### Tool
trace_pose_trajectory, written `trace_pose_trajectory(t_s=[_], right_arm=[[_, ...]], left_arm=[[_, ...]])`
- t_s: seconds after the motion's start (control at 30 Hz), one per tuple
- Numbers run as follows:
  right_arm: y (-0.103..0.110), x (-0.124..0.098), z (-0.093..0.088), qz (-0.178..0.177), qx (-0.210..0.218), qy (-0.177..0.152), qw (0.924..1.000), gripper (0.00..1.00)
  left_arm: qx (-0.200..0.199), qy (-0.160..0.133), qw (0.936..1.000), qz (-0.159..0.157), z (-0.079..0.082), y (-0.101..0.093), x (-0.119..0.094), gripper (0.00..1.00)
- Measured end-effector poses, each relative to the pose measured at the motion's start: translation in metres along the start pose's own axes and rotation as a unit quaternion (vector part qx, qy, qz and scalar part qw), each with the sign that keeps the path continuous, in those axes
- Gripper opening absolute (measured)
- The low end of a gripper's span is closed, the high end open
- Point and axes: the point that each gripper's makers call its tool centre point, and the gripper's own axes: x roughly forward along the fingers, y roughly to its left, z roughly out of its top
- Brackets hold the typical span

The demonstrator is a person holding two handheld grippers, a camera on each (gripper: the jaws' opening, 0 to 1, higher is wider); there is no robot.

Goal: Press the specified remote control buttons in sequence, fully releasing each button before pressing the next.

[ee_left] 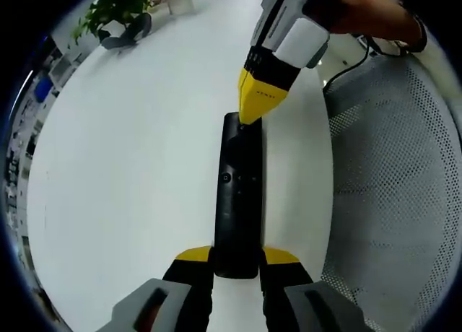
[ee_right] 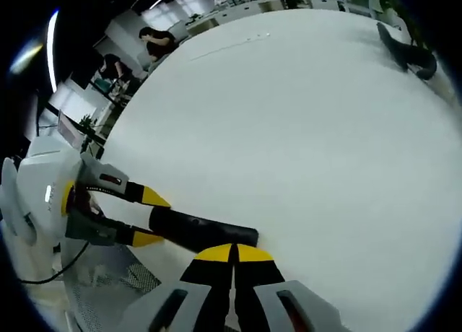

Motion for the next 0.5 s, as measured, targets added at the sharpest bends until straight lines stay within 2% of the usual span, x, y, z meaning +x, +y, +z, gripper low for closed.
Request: trace_pose_trajectory(t_s=[0.5], right_arm=[[0.0043, 0.0028, 0.0027, 0.000, -0.011, 0.006, 0.9999, 0.00]], left_arm=[[-0.003, -0.015, 0.9999, -0.003, -0.0002, 0.0004, 0.0000, 0.22]])
